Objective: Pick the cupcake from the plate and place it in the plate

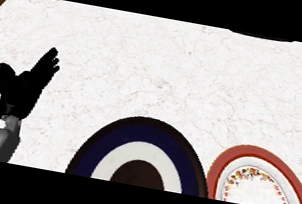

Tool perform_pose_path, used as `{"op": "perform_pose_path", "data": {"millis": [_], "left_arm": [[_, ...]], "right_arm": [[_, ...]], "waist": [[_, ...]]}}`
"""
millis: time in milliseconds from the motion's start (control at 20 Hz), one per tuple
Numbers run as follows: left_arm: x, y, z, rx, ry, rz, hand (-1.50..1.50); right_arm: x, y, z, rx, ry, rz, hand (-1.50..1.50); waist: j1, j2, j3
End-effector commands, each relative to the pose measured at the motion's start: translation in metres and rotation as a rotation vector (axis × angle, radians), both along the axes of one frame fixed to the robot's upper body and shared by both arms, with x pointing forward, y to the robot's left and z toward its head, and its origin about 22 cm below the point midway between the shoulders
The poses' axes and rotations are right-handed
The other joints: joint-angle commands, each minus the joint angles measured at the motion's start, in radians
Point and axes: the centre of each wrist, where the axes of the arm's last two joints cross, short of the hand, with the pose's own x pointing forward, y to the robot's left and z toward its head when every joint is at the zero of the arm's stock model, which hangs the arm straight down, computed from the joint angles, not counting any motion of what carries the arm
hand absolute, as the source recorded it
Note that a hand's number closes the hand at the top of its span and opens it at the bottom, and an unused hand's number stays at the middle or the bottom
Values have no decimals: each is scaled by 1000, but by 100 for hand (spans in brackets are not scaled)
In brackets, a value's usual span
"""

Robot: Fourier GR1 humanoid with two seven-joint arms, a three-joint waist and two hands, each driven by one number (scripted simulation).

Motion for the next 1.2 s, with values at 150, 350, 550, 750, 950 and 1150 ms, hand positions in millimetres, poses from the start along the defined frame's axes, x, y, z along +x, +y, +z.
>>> {"op": "perform_pose_path", "data": {"millis": [150, 350, 550, 750, 950, 1150], "left_arm": [[0, 0, 2, -8, -4, -4, 0], [-3, -16, 3, -12, -22, -16, 0], [9, 4, 2, -5, -22, -31, 0], [8, 7, 17, 0, -21, -15, 0], [4, -20, 4, 6, -15, -19, 0], [4, -4, 3, 2, -27, -18, 0]], "right_arm": [[-20, -5, 81, 193, 206, 54, 150], [-7, -7, 109, 105, 275, -36, 150], [24, 15, 111, 79, 314, -95, 150], [37, 60, 116, 79, 299, -148, 150], [54, 102, 72, 34, 282, -176, 150], [77, 134, 81, 11, 170, -177, 150]], "waist": [[-7, 12, 3], [13, 14, 4], [28, 19, 3], [32, 16, 3], [24, 14, 5], [21, 14, 5]]}}
